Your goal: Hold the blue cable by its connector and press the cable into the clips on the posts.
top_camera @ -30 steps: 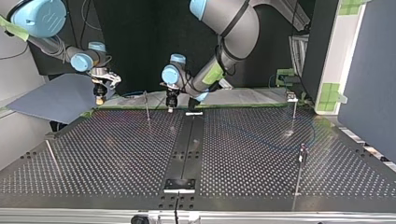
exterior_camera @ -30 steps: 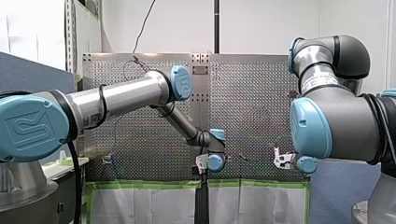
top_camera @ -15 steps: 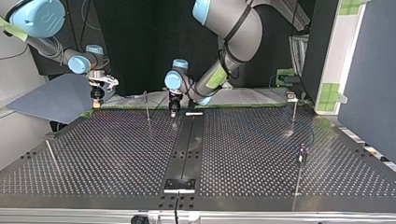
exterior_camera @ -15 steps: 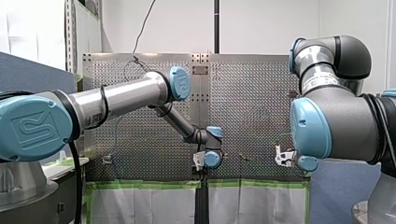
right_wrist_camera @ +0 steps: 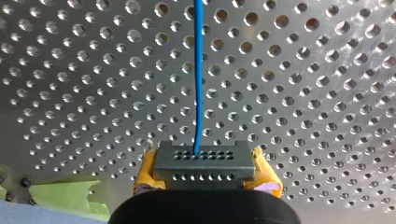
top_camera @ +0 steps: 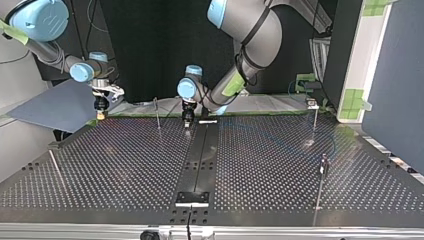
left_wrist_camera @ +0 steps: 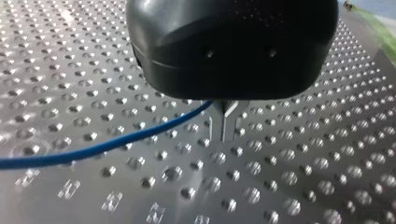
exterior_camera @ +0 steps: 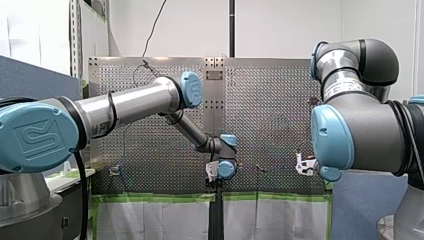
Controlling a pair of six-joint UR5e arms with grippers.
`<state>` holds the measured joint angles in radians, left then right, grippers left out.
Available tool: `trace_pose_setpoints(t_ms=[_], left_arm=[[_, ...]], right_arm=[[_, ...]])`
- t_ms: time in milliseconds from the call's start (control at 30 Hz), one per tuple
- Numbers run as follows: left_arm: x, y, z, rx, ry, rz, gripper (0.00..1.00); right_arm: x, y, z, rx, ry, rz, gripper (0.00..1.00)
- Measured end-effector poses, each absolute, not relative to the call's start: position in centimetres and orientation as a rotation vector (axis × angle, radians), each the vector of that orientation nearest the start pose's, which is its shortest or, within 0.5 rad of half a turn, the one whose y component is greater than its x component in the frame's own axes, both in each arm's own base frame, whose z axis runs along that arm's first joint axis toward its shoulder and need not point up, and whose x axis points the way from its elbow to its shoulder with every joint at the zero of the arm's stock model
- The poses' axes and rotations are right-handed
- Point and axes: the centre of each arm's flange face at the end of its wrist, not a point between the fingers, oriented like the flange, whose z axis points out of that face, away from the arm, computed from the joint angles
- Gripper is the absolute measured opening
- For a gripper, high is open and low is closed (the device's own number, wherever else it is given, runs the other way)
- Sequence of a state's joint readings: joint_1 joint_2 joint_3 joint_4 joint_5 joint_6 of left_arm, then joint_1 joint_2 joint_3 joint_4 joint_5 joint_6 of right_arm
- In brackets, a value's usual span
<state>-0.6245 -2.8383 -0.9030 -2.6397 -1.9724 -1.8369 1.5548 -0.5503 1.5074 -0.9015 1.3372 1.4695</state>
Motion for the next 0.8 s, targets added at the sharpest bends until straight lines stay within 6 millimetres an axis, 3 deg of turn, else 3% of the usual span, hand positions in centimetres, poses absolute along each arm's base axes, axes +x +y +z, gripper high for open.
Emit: trace_pose_setpoints(t_ms=[400,433,467,500,533,567,600,633,667,800], left_arm=[[60.0,-54.5,-4.6,0.002,1.692,-0.315,0.0],[59.9,-54.5,-4.7,0.003,1.691,-0.317,0.04],[59.9,-54.6,-4.7,0.007,1.689,-0.321,0.2],[59.9,-54.6,-4.7,0.01,1.686,-0.327,0.2],[59.9,-54.7,-4.7,0.013,1.682,-0.333,0.32],[59.9,-54.8,-4.7,0.018,1.679,-0.341,0.51],[59.9,-54.9,-4.7,0.022,1.677,-0.346,0.51],[59.9,-55.0,-4.7,0.025,1.674,-0.35,0.68],[59.8,-55.1,-4.7,0.03,1.673,-0.355,0.75],[59.4,-55.8,-4.6,0.072,1.671,-0.363,0.8]], right_arm=[[13.9,-69.4,-3.4,1.441,-1.043,1.318,0.0],[13.9,-69.4,-3.4,1.443,-1.04,1.321,0.0],[13.9,-69.4,-3.5,1.444,-1.039,1.323,0.0],[13.9,-69.4,-3.5,1.445,-1.037,1.325,0.0],[13.9,-69.4,-3.5,1.446,-1.037,1.326,0.0],[13.9,-69.4,-3.5,1.447,-1.036,1.327,0.0],[13.9,-69.4,-3.5,1.448,-1.036,1.327,0.0],[13.9,-69.4,-3.6,1.449,-1.037,1.328,0.0],[13.9,-69.4,-3.6,1.45,-1.037,1.328,0.0],[14.0,-69.4,-3.6,1.452,-1.039,1.329,0.0]])
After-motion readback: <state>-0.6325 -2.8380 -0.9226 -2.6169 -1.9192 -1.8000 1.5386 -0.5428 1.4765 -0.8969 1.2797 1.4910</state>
